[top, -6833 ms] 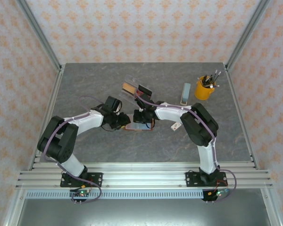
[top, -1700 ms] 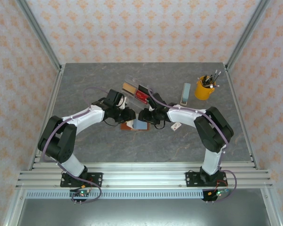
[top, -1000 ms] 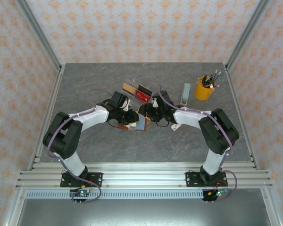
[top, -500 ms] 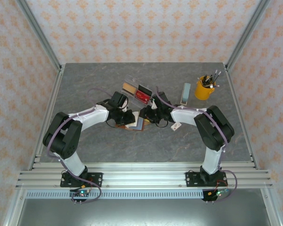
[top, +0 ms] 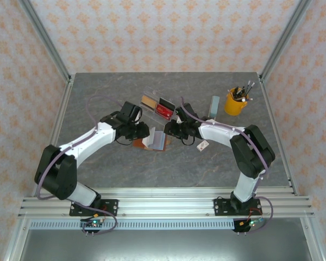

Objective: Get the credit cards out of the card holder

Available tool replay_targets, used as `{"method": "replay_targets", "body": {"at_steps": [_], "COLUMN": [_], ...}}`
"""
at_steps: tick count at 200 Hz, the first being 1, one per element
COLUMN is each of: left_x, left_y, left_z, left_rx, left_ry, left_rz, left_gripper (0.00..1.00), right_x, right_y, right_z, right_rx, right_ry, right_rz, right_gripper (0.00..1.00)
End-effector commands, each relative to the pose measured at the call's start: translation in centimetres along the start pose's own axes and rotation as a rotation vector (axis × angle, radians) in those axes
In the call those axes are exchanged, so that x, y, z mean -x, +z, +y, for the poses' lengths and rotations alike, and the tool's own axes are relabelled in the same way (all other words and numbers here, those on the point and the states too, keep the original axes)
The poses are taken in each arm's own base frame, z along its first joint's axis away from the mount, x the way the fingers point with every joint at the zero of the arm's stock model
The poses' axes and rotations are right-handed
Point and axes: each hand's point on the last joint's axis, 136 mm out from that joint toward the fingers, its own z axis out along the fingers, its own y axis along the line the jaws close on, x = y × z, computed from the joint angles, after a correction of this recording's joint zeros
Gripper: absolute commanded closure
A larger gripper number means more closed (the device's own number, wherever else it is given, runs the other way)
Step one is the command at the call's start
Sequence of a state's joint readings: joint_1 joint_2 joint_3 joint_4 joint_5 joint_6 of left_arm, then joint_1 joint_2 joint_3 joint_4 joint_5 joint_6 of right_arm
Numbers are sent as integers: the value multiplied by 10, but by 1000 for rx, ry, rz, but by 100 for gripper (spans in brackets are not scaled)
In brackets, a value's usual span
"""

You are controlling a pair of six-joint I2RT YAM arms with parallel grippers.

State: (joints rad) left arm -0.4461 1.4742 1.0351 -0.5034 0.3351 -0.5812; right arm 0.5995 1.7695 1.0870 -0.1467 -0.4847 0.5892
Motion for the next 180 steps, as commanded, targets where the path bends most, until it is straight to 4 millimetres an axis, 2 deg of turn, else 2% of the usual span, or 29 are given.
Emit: {"method": "replay_targets", "body": {"at_steps": [1,33,59,98,121,180], "left_x": [1,-4,-10,-25,-28,-23], "left_y": [-16,-14,-3,11,15,17], "left_z": [-3,-23,-35,-44,-38,-9], "left_rx": [27,-8,-17,-18,6,158], "left_ry": [31,73,95,119,110,94], "left_rz": [-36,-22,-3,42,45,7], "left_gripper": [72,72,77,83,84,85], "right_x": [8,2,-3,-9,-12,-16], "right_y": [-12,-2,11,26,32,40], "right_z": [16,28,25,14,12,12], "right_rx": [6,61,55,7,9,15], "right_ry": [-42,-20,14,35,43,41], "right_rz": [-35,15,51,103,126,158], "right_gripper": [65,66,72,74,79,79]}}
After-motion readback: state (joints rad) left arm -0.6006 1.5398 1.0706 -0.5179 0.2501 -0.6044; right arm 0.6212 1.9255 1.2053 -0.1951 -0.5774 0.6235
